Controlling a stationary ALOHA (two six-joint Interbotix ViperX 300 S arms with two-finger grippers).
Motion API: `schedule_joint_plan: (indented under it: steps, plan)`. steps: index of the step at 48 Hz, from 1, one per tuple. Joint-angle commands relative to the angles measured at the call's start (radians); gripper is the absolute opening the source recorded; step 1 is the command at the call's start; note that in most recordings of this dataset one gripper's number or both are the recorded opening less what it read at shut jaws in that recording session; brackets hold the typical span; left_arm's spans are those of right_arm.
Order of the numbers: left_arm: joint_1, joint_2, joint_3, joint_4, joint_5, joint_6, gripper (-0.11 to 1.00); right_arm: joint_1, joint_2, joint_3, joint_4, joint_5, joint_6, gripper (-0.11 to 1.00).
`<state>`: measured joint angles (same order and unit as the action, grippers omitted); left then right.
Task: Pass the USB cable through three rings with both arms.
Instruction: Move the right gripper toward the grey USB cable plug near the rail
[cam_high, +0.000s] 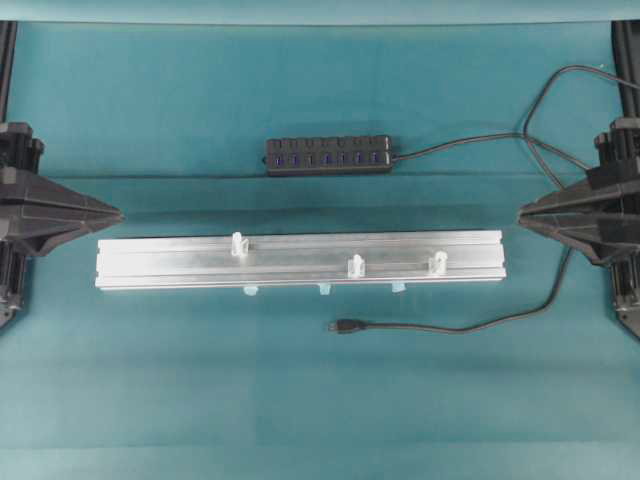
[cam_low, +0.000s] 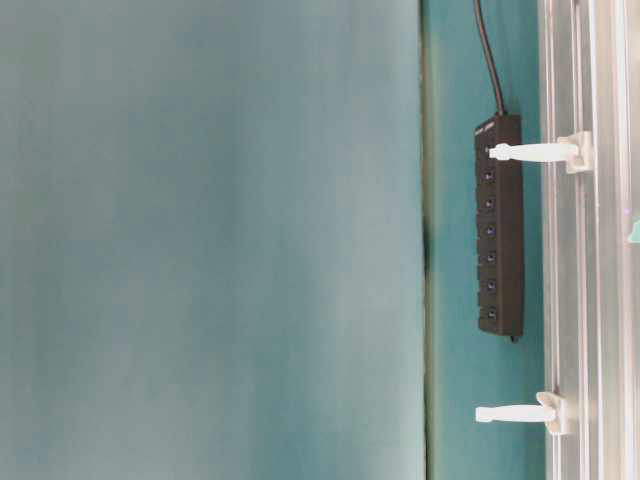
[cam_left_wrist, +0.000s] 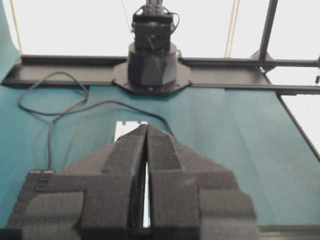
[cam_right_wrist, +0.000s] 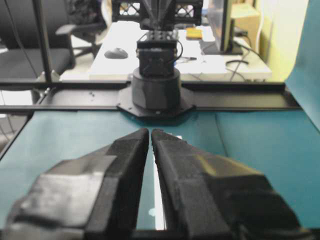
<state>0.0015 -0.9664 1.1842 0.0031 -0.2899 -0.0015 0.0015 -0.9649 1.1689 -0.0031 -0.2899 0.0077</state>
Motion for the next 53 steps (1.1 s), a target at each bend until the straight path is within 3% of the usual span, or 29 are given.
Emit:
schedule_joint_plan:
  steps: [1,8,17,24,31,37,43,48,53]
  plan:
    - [-0.002,0.009,-0.083,0.005,0.002,-0.046,0.02,0.005,0.000,-0.032,0.014,-0.005,0.009,0.00]
    - [0.005,0.046,-0.123,0.005,0.038,-0.106,0.02,0.008,0.009,-0.080,0.066,0.064,0.077,-0.09]
    - [-0.002,0.135,-0.213,0.006,0.150,-0.176,0.02,0.009,0.066,-0.164,0.066,0.259,0.167,-0.10]
    - [0.020,0.227,-0.337,0.006,0.244,-0.221,0.02,-0.005,0.135,-0.239,0.066,0.411,0.252,-0.10]
    - [0.021,0.311,-0.434,0.017,0.324,-0.222,0.02,-0.012,0.189,-0.264,0.063,0.449,0.261,-0.08]
    - [0.028,0.359,-0.451,0.017,0.334,-0.225,0.02,-0.006,0.225,-0.278,0.067,0.479,0.262,-0.05]
    - [0.028,0.388,-0.465,0.017,0.327,-0.227,0.02,-0.005,0.268,-0.308,0.067,0.552,0.262,0.08]
    - [0.028,0.400,-0.459,0.017,0.330,-0.245,0.04,-0.005,0.298,-0.334,0.066,0.589,0.261,0.30]
    - [0.029,0.405,-0.449,0.015,0.331,-0.264,0.26,-0.005,0.324,-0.348,0.063,0.604,0.253,0.60]
